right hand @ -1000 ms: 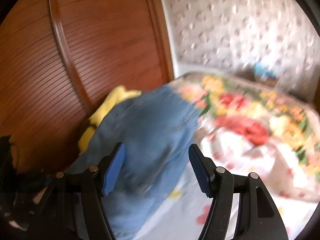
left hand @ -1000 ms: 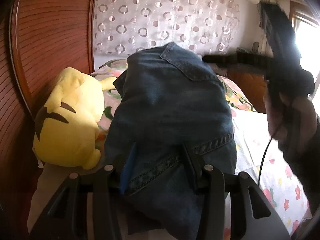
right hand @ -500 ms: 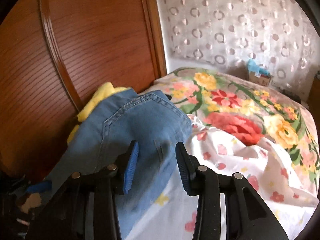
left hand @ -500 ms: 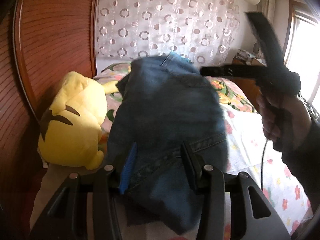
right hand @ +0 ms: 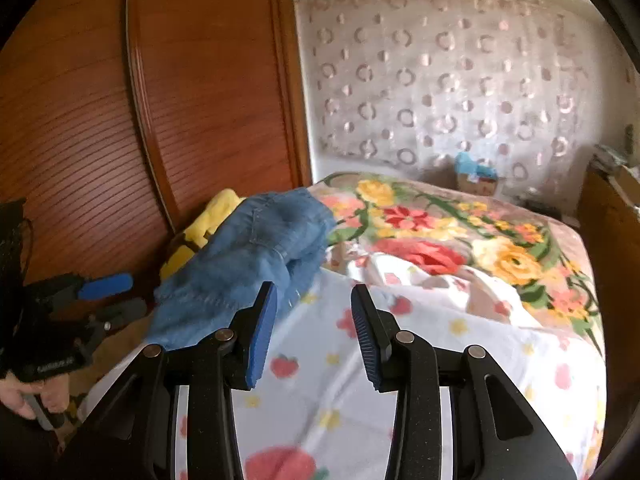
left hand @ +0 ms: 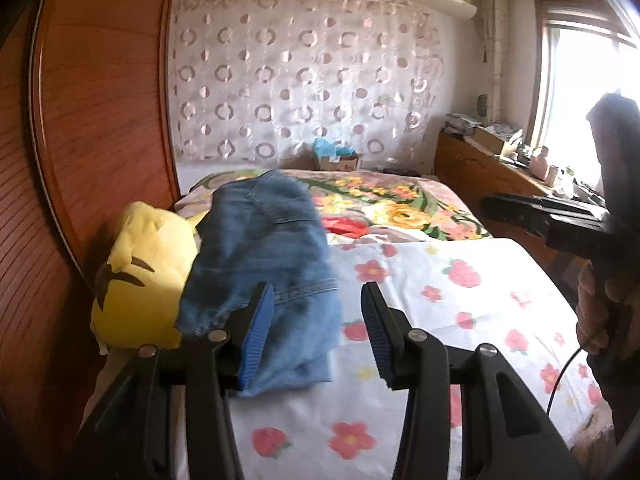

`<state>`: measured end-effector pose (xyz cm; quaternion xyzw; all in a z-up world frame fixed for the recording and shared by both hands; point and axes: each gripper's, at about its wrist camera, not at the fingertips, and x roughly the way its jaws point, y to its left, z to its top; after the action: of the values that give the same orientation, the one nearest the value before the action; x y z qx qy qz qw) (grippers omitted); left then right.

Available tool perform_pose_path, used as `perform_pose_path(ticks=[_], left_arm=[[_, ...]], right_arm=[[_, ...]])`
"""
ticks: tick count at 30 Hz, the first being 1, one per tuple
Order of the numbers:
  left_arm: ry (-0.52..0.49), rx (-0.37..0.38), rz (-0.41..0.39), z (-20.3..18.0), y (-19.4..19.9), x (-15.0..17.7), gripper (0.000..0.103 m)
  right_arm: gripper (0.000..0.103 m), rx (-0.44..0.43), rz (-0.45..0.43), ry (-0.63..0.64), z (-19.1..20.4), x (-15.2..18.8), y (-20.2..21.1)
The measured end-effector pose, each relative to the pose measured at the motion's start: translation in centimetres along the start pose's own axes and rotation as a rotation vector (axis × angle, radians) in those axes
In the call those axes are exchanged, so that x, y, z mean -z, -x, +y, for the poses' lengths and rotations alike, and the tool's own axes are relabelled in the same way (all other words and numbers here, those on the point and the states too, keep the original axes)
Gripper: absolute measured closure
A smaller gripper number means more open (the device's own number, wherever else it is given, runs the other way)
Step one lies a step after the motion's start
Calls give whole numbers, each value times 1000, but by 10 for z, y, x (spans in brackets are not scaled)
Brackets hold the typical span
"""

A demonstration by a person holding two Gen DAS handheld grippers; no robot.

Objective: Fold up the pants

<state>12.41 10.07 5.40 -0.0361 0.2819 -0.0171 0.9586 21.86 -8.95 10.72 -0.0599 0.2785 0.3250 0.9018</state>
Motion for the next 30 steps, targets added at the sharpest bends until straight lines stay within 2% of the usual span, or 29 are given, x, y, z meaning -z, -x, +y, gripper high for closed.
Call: perform_pose_path(ticks=[4, 9, 11, 15, 17, 22, 27, 30], left_arm=[[-30, 10, -28, -25, 21, 0, 58], [-59, 29, -63, -55, 47, 4, 58], [-73, 30, -74, -67, 56, 6, 56], [-80, 33, -107, -84, 73, 8, 51], [-93, 32, -122, -94, 82, 10, 51], [-99, 28, -140, -110, 95, 10, 51], [-86, 43, -132, -123, 102, 12, 50], [-83, 20, -140, -127, 105, 16, 50]], right_arm=[[63, 43, -35, -8, -4, 17, 47], [46, 100, -78, -19, -8, 37, 95], [36, 126, -94, -28, -9, 46, 115], [28, 162, -132, -58, -12, 60, 148], [21, 186, -150, -69, -14, 66, 165], [15, 262, -184, -97, -18, 83, 204], [14, 323, -208, -124, -24, 94, 231], [14, 354, -219, -136, -28, 101, 244]])
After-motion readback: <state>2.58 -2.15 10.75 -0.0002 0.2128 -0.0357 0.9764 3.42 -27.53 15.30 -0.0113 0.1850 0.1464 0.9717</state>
